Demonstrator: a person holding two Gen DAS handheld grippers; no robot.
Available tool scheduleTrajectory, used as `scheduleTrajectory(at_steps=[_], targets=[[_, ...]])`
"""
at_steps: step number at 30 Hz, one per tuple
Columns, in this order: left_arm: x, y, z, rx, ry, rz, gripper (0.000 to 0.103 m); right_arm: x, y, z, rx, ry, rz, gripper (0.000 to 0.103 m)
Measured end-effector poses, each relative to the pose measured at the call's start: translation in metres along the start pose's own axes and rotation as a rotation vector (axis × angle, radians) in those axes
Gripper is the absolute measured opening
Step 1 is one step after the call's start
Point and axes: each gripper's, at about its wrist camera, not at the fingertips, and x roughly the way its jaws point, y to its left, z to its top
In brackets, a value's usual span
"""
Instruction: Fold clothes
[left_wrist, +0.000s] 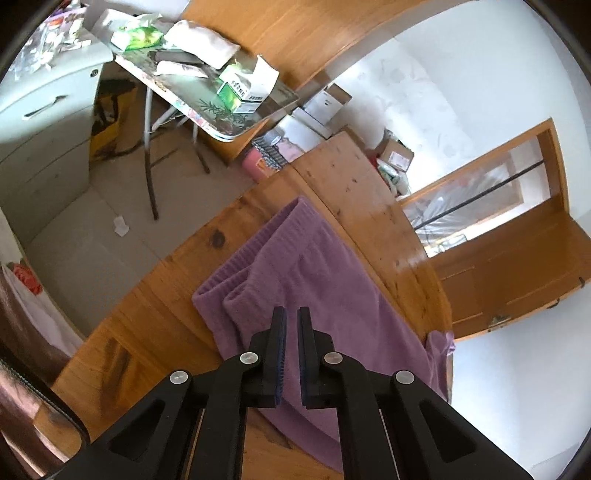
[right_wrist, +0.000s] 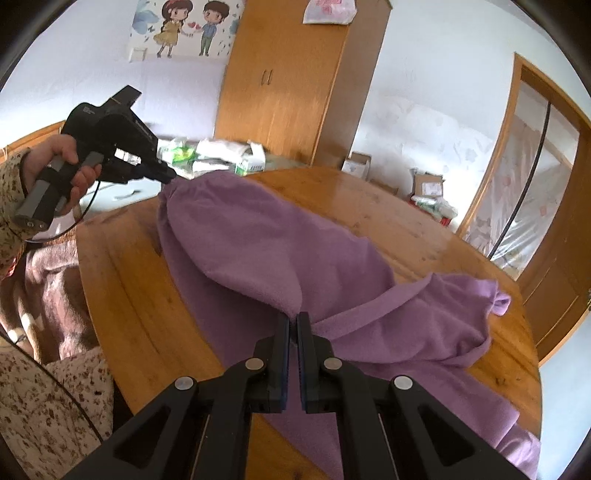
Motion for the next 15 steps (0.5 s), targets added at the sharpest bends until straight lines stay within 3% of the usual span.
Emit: scheduleTrajectory(at_steps=[6, 12, 14, 15], targets=[[0.009, 0.022, -0.004, -0.049, 0.019, 0.037, 0.004, 0.020, 0.005, -0.017, -0.014, 0.095, 0.004, 0.004], [0.011, 0.002, -0.016, 0.058, 0.026, 0.031, 0.006, 0.027, 0.007, -0.021, -0.007, 0.144, 0.017, 0.005], [0.009, -0.010, -0.021, 0.116, 0.011, 0.032, 0.018, 0.023, 0.005, -0.022, 0.018, 0.139, 0.021, 0.005], [0.008, -0.016, -0.023, 0.146, 0.001, 0.038, 0.018, 0.021, 0.002, -0.022, 0.035, 0.136, 0.031, 0.005]])
